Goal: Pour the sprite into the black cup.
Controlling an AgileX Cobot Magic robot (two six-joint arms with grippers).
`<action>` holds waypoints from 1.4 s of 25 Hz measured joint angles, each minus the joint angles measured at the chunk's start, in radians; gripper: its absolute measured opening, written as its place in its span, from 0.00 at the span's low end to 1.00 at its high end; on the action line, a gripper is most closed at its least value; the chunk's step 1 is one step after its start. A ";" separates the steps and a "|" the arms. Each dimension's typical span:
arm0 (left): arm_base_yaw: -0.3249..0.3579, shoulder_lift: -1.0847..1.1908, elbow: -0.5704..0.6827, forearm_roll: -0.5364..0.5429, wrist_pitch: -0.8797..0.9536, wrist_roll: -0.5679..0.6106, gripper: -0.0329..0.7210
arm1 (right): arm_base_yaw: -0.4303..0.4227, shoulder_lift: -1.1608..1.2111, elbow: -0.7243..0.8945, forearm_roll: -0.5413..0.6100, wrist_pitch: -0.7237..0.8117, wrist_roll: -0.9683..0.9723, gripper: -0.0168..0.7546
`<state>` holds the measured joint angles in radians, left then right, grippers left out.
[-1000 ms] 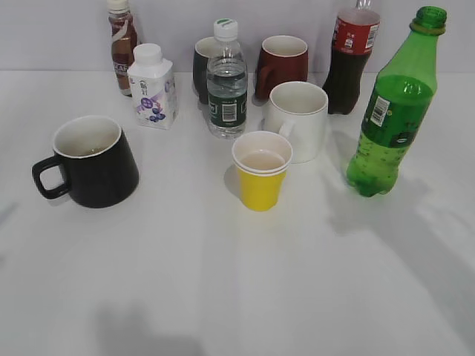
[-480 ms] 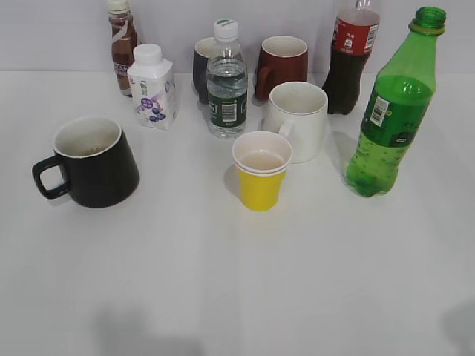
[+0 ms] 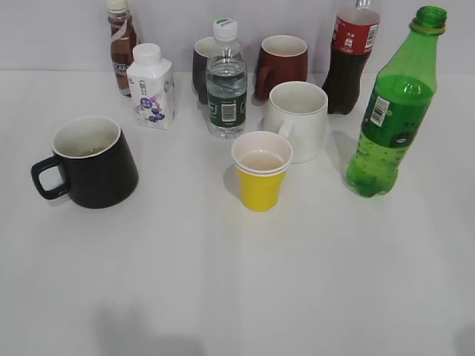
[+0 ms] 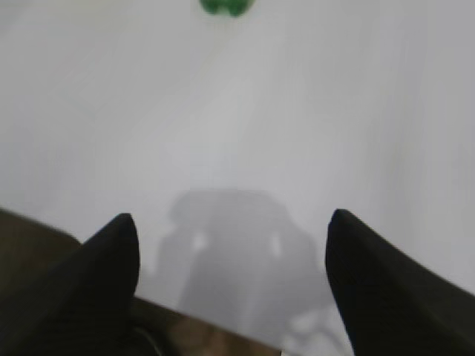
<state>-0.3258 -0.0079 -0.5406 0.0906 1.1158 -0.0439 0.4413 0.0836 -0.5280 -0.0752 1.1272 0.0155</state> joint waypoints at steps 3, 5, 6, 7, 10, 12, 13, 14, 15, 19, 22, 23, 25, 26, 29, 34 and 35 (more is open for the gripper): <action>-0.001 0.000 0.020 0.000 -0.036 0.000 0.52 | 0.000 0.000 0.027 -0.001 -0.066 -0.001 0.78; -0.001 0.000 0.021 0.000 -0.043 0.000 0.52 | 0.000 0.004 0.031 -0.002 -0.073 -0.006 0.78; -0.001 0.000 0.021 0.000 -0.044 0.000 0.52 | 0.000 0.005 0.031 -0.002 -0.074 -0.006 0.78; -0.001 0.000 0.021 0.000 -0.044 0.000 0.52 | 0.000 0.005 0.031 -0.002 -0.076 -0.007 0.78; -0.001 0.000 0.021 0.000 -0.046 0.000 0.52 | 0.000 0.007 0.031 -0.002 -0.082 -0.007 0.77; -0.001 0.000 0.021 0.000 -0.048 0.000 0.52 | 0.000 0.007 0.031 -0.002 -0.084 -0.007 0.77; -0.001 0.000 0.021 0.000 -0.048 0.000 0.52 | 0.000 0.007 0.031 -0.002 -0.085 -0.007 0.77; 0.001 0.000 0.021 0.000 -0.048 0.000 0.52 | -0.004 0.007 0.031 -0.002 -0.086 -0.007 0.77; 0.010 0.000 0.021 0.000 -0.048 0.000 0.52 | -0.014 0.007 0.031 -0.002 -0.086 -0.007 0.77; 0.126 0.000 0.021 0.000 -0.049 0.000 0.52 | -0.127 0.007 0.031 -0.002 -0.086 -0.008 0.77; 0.245 0.000 0.022 0.000 -0.049 0.000 0.52 | -0.223 0.007 0.031 -0.002 -0.087 -0.008 0.77; 0.280 0.000 0.022 0.000 -0.049 0.000 0.52 | -0.253 0.007 0.031 -0.002 -0.087 -0.008 0.77; 0.317 0.000 0.022 0.001 -0.049 0.000 0.52 | -0.303 0.007 0.031 -0.003 -0.087 -0.008 0.77; 0.322 0.000 0.022 0.001 -0.049 0.000 0.52 | -0.315 0.007 0.031 -0.003 -0.087 -0.008 0.77; 0.323 0.000 0.022 0.004 -0.049 0.000 0.52 | -0.325 -0.016 0.031 -0.003 -0.087 -0.008 0.77; 0.323 0.000 0.022 0.004 -0.050 0.000 0.52 | -0.325 -0.090 0.031 -0.003 -0.087 -0.008 0.77; 0.323 0.000 0.022 0.004 -0.049 0.000 0.52 | -0.325 -0.091 0.031 -0.003 -0.087 -0.007 0.77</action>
<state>-0.0023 -0.0079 -0.5188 0.0946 1.0666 -0.0439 0.1160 -0.0073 -0.4973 -0.0781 1.0399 0.0083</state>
